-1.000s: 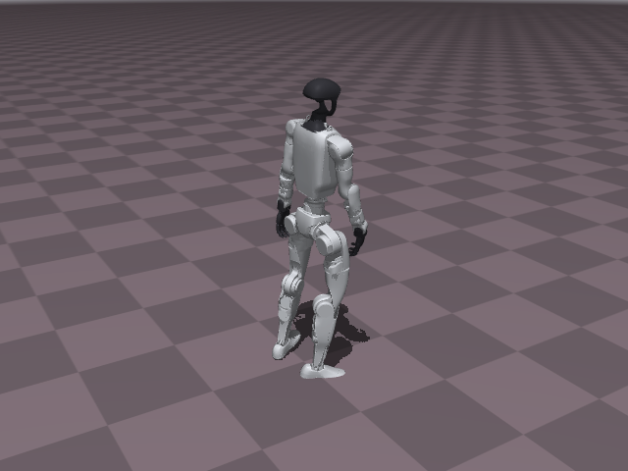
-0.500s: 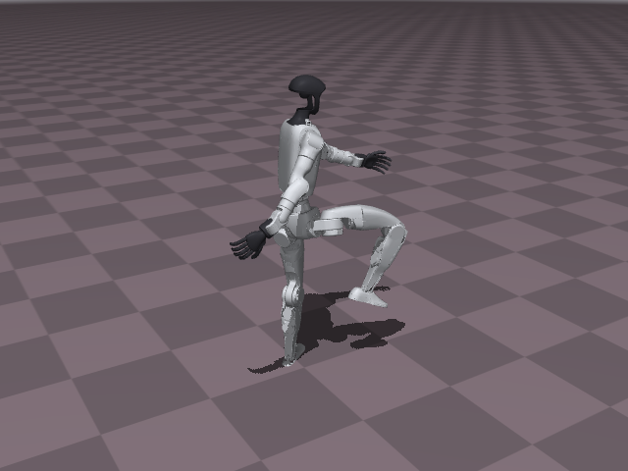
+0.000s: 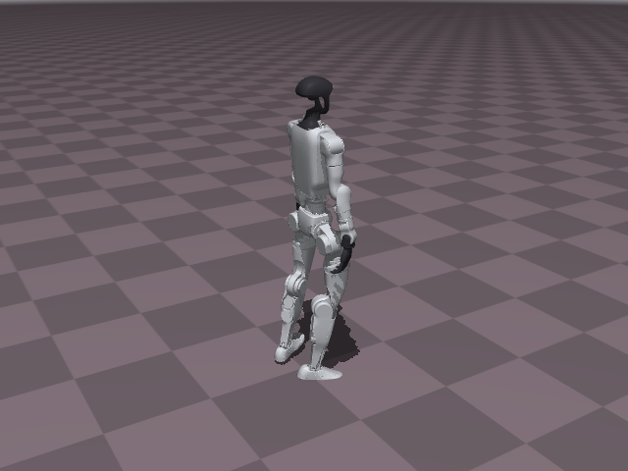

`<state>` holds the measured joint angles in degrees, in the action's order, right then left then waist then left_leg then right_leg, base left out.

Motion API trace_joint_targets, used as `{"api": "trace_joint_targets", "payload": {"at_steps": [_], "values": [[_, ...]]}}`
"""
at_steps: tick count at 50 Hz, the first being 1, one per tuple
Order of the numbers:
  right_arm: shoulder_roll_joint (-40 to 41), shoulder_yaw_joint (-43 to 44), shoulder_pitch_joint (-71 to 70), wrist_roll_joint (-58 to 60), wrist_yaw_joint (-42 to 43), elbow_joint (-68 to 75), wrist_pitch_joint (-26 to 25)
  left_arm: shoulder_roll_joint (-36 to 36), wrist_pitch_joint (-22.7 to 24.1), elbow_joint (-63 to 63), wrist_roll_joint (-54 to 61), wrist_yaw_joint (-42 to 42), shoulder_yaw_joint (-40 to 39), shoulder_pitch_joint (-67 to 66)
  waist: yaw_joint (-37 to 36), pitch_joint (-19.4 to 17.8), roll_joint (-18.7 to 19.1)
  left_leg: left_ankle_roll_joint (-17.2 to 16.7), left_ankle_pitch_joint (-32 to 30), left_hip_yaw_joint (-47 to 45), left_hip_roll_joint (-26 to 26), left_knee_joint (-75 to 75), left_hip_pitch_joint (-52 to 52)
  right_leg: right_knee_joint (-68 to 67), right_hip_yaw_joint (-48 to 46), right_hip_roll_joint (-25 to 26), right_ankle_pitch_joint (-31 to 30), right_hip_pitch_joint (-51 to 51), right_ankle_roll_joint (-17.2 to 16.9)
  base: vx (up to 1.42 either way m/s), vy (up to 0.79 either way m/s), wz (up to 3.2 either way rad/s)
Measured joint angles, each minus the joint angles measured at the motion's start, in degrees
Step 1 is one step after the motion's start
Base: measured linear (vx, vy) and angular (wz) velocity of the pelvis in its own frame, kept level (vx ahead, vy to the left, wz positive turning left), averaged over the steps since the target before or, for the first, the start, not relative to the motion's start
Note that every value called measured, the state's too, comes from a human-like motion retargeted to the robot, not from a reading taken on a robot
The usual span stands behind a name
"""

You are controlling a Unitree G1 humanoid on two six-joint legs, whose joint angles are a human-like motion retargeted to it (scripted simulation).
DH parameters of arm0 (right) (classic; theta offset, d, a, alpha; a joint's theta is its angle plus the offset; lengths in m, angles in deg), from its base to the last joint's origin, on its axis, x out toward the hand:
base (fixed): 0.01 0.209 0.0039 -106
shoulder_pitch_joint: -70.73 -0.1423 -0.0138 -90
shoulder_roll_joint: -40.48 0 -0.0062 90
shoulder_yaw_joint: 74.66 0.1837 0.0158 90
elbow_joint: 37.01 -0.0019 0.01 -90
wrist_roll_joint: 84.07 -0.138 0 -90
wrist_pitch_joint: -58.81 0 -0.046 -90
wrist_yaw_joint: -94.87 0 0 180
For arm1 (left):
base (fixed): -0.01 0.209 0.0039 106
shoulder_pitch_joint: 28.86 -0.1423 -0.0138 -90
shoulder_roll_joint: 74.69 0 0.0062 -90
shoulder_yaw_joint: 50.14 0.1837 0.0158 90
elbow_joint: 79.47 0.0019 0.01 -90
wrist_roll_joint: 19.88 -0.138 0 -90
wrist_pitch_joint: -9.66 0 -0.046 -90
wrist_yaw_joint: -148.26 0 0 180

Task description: In place motions

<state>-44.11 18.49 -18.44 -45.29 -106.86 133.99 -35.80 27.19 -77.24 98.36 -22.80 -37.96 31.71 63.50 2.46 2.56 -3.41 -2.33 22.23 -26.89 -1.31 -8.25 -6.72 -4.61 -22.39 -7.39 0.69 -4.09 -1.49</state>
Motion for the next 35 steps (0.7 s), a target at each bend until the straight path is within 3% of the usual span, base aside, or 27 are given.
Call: {"api": "trace_joint_targets", "payload": {"at_steps": [3, 7, 10, 14, 20, 23, 26, 29, 35], "values": [[0.75, -0.07, -3.07, -0.02, -3.47, -2.0, 0.36, 0.2, -1.55, 6.56, 1.13, -0.9, -5.88, -4.08, -2.56, 1.74, -0.25, -1.04, -1.3, 0.02, -1.84, -1.47, 3.99, 1.06, -1.08, -0.57, -0.32, 2.35, -0.69, -0.15, -0.32, 0.2], [1.83, -2.48, -6.78, -1.47, -6.15, -5.98, 1.0, -0.71, -2.29, 9.57, 5.67, 0.82, -10.33, -9.34, 1.15, -1.45, 0.82, -1.34, -2.55, 1.47, -4.02, -3.61, 5.84, 1.04, -3.26, 0.48, -0.09, 1.85, -0.48, -0.14, -0.27, 0.58], [2.23, -4.73, -7.17, -4.62, -6.26, -8.23, 2.13, -1.45, -4.87, 9.57, 1.57, 2.71, -11.32, -10.79, 4.66, -3.35, 1.99, -1.8, -3.37, 2.11, -5.14, -3.78, 6.48, 1.71, -4.67, 1.51, 0.27, 0.89, -0.31, -0.2, -0.11, 0.64], [2.04, -5.41, -6.24, -7.84, -3.55, -3.65, 2.56, -1.06, -5.12, 8.23, -2.96, 4.63, -14.86, -11.69, 4.96, -2.31, 2.77, -3.44, -4.48, 3.59, -5.18, -3.14, 8.16, 2.27, -6.06, 1.86, 0.5, 1.69, -0.07, -0.06, -0.05, 0.47], [0.58, -4.98, -4.34, -1.64, -2.36, 8.48, -3.69, -1.12, -3.08, 4.85, -2.58, 6.18, -14.37, -10.2, 0.56, -1.9, 1.41, -2.11, -4.5, 9.62, -1.11, -6.3, 8.28, 2.35, -7.04, 0.16, 0.4, 2.56, 0.13, -0.04, 0.0, 0.16], [-0.12, -5.88, -3.94, 1.27, 0.82, 13.32, -6.35, -0.79, -2.68, 4.3, -1.92, 6.37, -15.07, -9.04, 0.31, -1.6, 2.45, -0.03, -2.24, 6.62, -0.9, -1.77, 5.78, 2.29, -7.42, 0.72, 0.43, 2.71, -0.03, -0.06, 0.08, 0.06], [-0.34, -5.93, -2.03, 2.74, 5.0, 15.54, -8.86, -0.68, -2.98, 4.23, -1.93, 7.61, -15.51, -9.42, 3.25, 1.1, 4.52, -1.21, -2.54, 6.96, -1.9, 1.1, 5.9, 2.44, -8.84, 1.66, 0.54, 3.37, -0.32, 0.15, 0.08, 0.44], [-0.03, -4.69, 0.23, 1.46, 6.32, 15.2, -8.5, -1.1, -3.59, 3.54, -2.31, 8.03, -15.36, -9.52, 5.71, 2.54, 5.16, -1.28, -3.13, 5.64, -2.29, 2.43, 6.28, 2.51, -10.35, 1.55, 0.45, 3.92, -0.59, 0.04, 0.05, 0.41], [0.44, -2.69, 2.03, -2.6, 3.78, 14.55, -6.45, -1.74, -4.22, 1.31, -1.82, 9.1, -14.77, -8.8, 3.74, 2.41, 3.86, -0.89, -3.63, 4.57, -1.01, 4.4, 4.32, 2.41, -9.19, 0.96, -0.11, 3.75, -0.78, 0.02, 0.05, -0.35]]}}
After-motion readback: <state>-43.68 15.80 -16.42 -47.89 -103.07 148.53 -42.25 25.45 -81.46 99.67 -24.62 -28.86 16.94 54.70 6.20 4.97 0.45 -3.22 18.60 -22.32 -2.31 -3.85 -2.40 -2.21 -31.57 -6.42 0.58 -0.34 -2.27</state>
